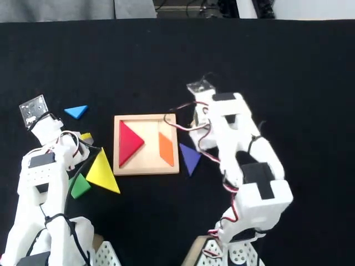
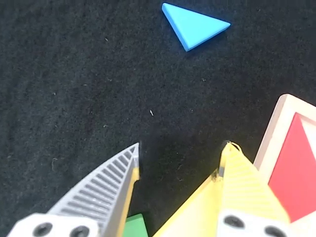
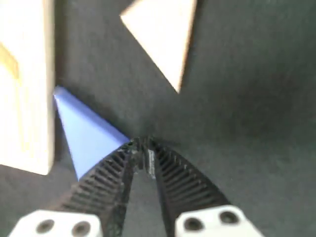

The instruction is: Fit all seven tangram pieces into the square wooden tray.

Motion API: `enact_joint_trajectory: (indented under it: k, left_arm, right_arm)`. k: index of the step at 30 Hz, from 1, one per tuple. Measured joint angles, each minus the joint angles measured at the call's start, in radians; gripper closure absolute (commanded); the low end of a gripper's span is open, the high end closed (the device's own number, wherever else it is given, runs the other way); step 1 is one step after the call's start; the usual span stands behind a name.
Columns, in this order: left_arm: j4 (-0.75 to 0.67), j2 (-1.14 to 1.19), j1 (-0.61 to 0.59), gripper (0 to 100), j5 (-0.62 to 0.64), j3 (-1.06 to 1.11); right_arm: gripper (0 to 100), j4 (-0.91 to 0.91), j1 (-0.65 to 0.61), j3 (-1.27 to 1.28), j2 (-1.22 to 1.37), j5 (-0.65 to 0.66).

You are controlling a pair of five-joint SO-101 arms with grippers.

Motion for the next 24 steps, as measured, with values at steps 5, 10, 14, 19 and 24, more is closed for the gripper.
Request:
enact_joint_trajectory:
  k: [5, 10, 14, 19, 24]
  left_arm:
    - [0.000, 0.000, 0.000, 74, 0.000, 0.000]
    - [0.000, 0.000, 0.000, 74, 0.000, 0.000]
    - [0.000, 0.000, 0.000, 74, 0.000, 0.000]
    - [0.000, 0.000, 0.000, 74, 0.000, 0.000]
    - [0.000, 0.000, 0.000, 74, 0.000, 0.000]
  right_arm:
    - [98.8, 0.034, -0.034, -0.072, 0.012, 0.002]
    - [98.8, 0.115, -0.029, -0.072, -0.112, -0.041]
    - [98.2, 0.068, -0.080, 0.087, -0.324, -0.055]
    - [83.8, -0.084, -0.175, 0.377, -0.563, -0.066]
    - [80.6, -0.107, -0.190, 0.417, -0.569, -0.157]
